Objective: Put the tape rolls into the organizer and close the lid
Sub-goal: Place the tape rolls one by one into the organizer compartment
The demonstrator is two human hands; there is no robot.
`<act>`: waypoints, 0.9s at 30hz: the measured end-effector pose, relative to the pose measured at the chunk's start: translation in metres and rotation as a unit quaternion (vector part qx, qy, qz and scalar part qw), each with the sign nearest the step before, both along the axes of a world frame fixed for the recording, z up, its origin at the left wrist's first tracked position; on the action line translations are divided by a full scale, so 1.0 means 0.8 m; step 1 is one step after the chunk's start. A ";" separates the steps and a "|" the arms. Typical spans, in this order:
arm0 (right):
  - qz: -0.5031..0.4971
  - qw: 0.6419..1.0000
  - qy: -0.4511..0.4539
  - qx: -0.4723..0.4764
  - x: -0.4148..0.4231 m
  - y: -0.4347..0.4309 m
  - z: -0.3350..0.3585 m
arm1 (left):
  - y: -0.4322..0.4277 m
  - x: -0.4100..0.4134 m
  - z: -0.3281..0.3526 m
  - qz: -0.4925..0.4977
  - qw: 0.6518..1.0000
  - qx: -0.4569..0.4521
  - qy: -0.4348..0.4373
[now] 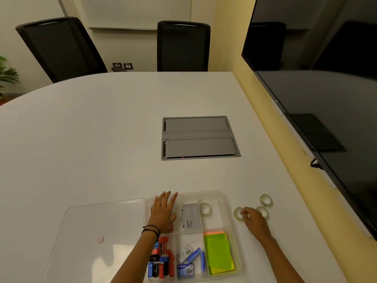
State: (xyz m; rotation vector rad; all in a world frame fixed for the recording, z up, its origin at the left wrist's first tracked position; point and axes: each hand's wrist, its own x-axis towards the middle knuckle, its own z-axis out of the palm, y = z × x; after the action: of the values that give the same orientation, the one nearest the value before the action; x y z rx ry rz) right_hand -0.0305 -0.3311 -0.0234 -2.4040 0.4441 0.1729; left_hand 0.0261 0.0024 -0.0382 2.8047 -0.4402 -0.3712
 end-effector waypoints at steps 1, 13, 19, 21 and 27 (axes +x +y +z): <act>-0.004 1.000 -0.008 0.002 0.002 0.002 0.002 | 0.000 0.000 0.000 0.000 1.000 -0.001 0.001; 0.090 0.993 0.039 -0.073 -0.019 0.024 -0.013 | -0.001 -0.001 0.004 -0.001 1.000 0.001 0.006; 0.109 0.982 0.108 -0.108 -0.008 0.012 0.001 | 0.000 -0.001 0.004 -0.004 1.000 0.003 0.007; 0.066 0.991 0.101 -0.055 0.005 0.010 0.011 | 0.000 -0.001 0.004 -0.003 1.000 0.000 0.009; 0.019 0.996 -0.039 0.072 0.044 0.038 0.054 | -0.001 -0.001 0.005 -0.004 1.000 0.006 0.007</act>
State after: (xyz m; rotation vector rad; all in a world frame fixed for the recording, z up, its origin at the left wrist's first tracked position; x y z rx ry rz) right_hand 0.0044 -0.3005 0.0195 -2.2702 0.3384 0.1239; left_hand 0.0253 0.0019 -0.0344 2.8103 -0.4473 -0.3946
